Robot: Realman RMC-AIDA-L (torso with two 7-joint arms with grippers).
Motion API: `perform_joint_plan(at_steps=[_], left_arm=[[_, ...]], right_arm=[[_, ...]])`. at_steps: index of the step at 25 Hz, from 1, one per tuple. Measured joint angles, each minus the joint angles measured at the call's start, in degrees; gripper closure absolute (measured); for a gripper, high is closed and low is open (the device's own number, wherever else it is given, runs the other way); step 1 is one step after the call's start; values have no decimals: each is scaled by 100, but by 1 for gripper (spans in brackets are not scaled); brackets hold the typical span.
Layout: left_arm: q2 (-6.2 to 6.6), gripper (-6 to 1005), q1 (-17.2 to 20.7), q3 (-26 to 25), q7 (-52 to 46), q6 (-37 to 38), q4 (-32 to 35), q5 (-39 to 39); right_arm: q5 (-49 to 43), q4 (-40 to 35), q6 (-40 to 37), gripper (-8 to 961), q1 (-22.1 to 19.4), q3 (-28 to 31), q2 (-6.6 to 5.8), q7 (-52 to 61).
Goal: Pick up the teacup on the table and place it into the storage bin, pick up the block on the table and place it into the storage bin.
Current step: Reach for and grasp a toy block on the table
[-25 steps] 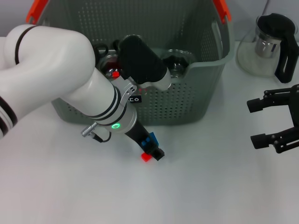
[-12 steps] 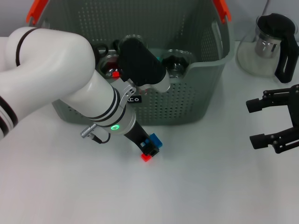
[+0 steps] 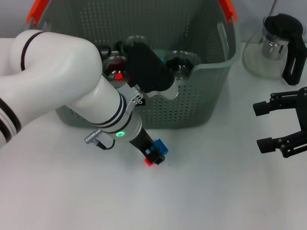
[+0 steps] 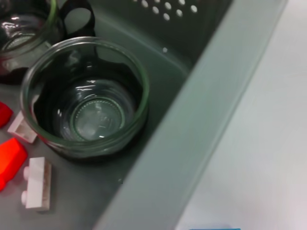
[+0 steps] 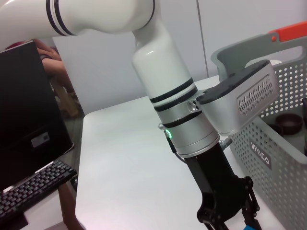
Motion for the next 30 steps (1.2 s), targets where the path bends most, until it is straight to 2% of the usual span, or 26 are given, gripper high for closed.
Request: perform_joint_plan(at_steps=[6, 11, 17, 30], left_arm=[[0, 536, -14, 9, 29, 37, 26, -83], [0, 365, -30, 20, 43, 34, 33, -85], [0, 323, -32, 26, 52, -20, 6, -85], [0, 337, -37, 37, 52, -44, -16, -85]], right_arm=[[0, 0, 0, 9, 0, 0, 0, 0], [0, 0, 0, 9, -8, 0, 0, 0], [0, 0, 6, 8, -10, 0, 0, 0], [0, 0, 24, 9, -8, 0, 8, 0]])
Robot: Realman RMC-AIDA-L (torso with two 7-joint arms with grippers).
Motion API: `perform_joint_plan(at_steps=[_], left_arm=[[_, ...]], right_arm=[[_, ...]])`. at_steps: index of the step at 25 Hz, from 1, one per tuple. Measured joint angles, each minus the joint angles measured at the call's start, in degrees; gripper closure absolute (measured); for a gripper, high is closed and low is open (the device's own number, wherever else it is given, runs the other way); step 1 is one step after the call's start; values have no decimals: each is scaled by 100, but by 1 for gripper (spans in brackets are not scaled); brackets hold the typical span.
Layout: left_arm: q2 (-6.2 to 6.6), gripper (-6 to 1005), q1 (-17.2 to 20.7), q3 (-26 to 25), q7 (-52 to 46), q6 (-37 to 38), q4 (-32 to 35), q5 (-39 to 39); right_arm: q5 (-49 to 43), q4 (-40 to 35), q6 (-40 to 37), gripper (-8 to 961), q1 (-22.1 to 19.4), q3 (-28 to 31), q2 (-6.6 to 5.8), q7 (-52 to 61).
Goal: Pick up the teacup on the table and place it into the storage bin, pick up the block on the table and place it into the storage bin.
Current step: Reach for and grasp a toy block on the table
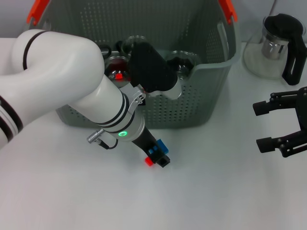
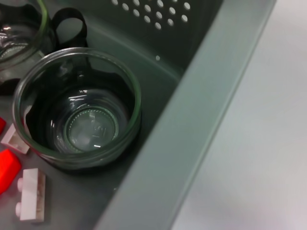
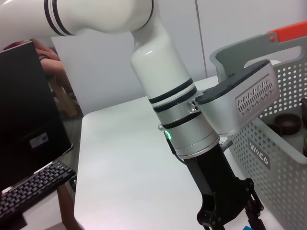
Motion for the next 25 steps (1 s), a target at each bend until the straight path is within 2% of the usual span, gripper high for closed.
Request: perform_joint_plan(at_steps=[11, 22, 25], left_arm=[[0, 342, -2, 6, -20, -49, -38, 0], [0, 416, -3, 6, -38, -70, -89, 0], [0, 507, -3, 5, -43, -77, -90, 0]], right_arm=[[0, 0, 12, 8, 0, 0, 1, 0], [0, 0, 11, 8, 0, 0, 1, 0], [0, 0, 9, 8, 0, 0, 1, 0]])
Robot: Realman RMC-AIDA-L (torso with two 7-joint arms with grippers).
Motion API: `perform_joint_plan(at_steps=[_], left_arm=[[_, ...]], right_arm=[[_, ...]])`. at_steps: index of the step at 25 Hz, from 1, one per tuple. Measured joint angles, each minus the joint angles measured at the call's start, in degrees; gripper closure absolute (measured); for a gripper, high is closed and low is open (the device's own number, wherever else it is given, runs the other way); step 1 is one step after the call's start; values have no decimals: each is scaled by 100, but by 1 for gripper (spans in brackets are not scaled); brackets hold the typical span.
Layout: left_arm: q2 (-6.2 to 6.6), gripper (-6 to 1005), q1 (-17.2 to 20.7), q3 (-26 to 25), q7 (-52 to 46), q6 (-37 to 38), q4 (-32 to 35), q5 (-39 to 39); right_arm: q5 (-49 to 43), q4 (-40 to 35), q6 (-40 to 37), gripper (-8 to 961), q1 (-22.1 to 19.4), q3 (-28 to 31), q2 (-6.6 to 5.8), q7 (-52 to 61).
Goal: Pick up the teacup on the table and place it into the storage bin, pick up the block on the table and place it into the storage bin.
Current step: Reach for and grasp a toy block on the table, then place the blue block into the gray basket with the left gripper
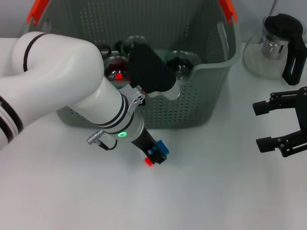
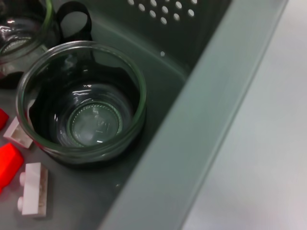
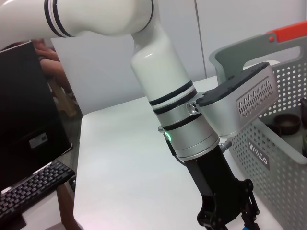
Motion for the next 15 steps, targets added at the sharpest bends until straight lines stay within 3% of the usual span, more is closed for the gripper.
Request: perform_joint_plan(at_steps=[3, 10, 15], left_arm=[[0, 598, 0, -1, -2, 18, 7, 0], [6, 598, 80, -190, 31, 484, 478, -95], [18, 598, 401, -1048, 579, 1559, 1213, -735]], right_arm=[[0, 0, -6, 9, 0, 2, 0, 0], [0, 0, -17, 8, -16, 23, 0, 0], [0, -1, -30, 9, -43, 27, -7, 4]])
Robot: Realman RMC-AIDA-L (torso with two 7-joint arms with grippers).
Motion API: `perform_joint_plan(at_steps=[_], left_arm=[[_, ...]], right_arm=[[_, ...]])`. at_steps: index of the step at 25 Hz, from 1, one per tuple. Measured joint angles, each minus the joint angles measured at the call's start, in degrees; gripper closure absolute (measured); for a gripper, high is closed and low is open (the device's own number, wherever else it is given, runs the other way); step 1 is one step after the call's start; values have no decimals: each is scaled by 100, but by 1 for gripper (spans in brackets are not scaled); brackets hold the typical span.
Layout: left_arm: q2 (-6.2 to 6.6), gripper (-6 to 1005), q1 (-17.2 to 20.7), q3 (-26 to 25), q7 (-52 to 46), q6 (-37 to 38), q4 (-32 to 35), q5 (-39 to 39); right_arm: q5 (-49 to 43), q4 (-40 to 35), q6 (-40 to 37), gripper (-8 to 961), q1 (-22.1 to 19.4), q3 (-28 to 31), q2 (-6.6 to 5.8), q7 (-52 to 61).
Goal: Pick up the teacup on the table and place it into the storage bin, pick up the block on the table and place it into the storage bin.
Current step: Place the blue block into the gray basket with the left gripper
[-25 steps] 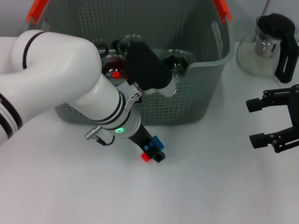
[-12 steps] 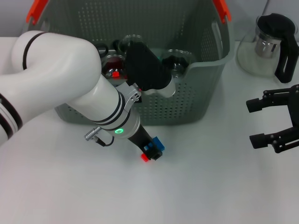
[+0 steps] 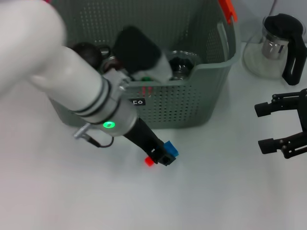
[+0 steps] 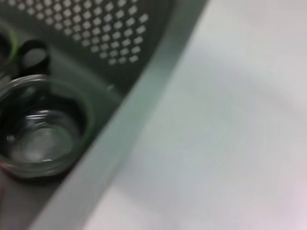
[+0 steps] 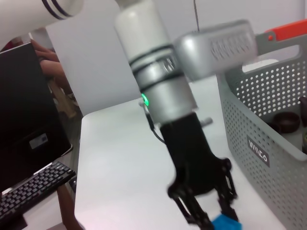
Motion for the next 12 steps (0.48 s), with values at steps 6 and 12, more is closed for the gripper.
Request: perform_joint_plan(at_steps=[6, 12], left_arm=[[22, 597, 279, -1560, 669, 1427, 721, -758], [117, 597, -6, -3330, 893, 1809, 1086, -1480]], right_arm=[[0, 0, -6, 9, -61, 2, -18, -1], [0, 2, 10, 9, -68, 5, 6, -16]])
